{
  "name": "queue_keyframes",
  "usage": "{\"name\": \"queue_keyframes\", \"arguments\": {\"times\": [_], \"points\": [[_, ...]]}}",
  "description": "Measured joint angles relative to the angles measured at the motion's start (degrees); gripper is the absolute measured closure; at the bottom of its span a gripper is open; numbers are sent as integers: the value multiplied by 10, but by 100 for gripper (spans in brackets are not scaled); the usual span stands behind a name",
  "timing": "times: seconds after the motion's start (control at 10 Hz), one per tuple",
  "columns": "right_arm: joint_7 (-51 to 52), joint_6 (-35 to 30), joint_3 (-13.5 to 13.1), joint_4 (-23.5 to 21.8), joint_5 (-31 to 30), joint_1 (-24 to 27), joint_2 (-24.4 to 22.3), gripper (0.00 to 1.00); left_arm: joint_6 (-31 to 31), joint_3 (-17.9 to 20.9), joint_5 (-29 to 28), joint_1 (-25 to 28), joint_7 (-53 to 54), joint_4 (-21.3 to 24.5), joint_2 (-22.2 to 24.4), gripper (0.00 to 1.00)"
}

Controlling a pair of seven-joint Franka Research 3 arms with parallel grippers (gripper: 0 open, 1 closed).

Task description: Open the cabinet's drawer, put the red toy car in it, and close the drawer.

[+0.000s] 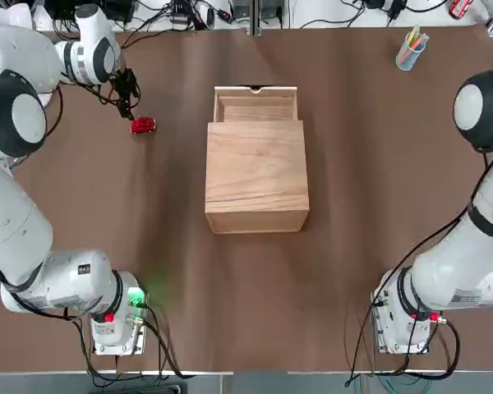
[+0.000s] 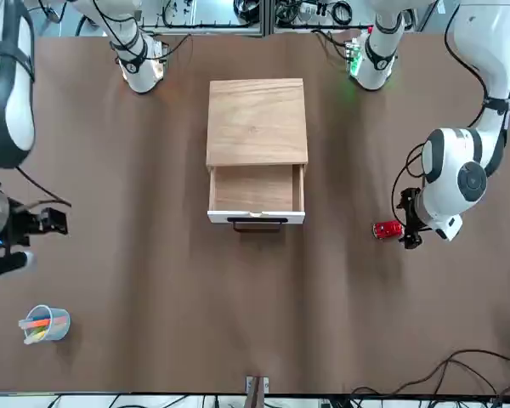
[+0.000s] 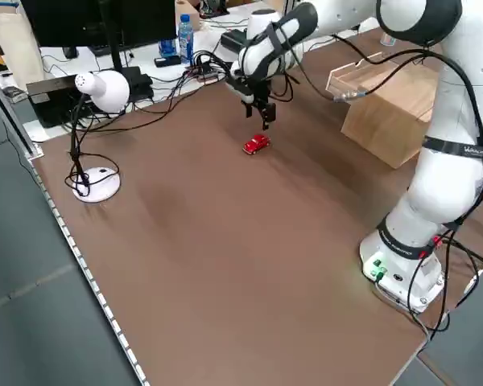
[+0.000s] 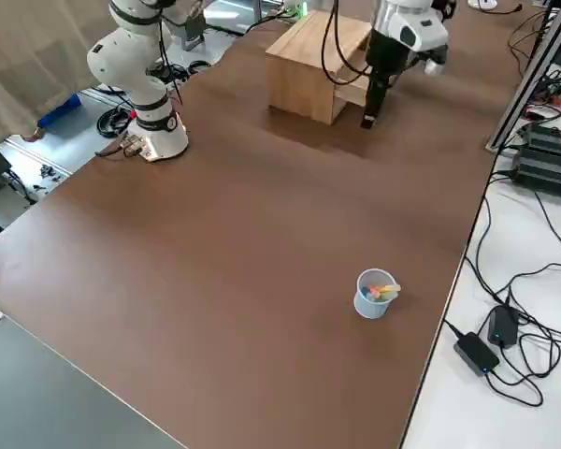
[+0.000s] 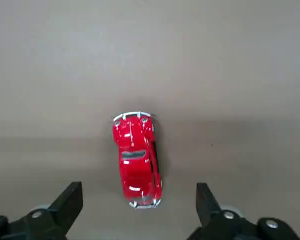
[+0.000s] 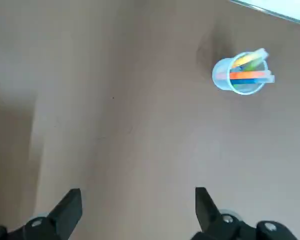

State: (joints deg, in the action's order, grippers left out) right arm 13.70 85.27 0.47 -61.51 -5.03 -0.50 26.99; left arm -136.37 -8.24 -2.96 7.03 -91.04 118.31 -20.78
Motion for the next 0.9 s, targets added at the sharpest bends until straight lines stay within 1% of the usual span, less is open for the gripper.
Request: {"name": "queue_keyframes", "arguments": {"times": [0.2,0.4,0.6,0.9], "points": [[0,5,-16,-55,3,0,-68,0,-11,-1,0,1,-2,9,-15,0],[0,1,-25,-102,4,0,-131,0,-35,-3,0,-1,-18,14,-27,0],[0,-2,-25,-127,5,-1,-160,0,-58,-4,-1,-4,-30,16,-41,0],[-2,9,-24,-174,5,-3,-189,0,-66,-4,-3,-5,-31,17,-54,1]]}}
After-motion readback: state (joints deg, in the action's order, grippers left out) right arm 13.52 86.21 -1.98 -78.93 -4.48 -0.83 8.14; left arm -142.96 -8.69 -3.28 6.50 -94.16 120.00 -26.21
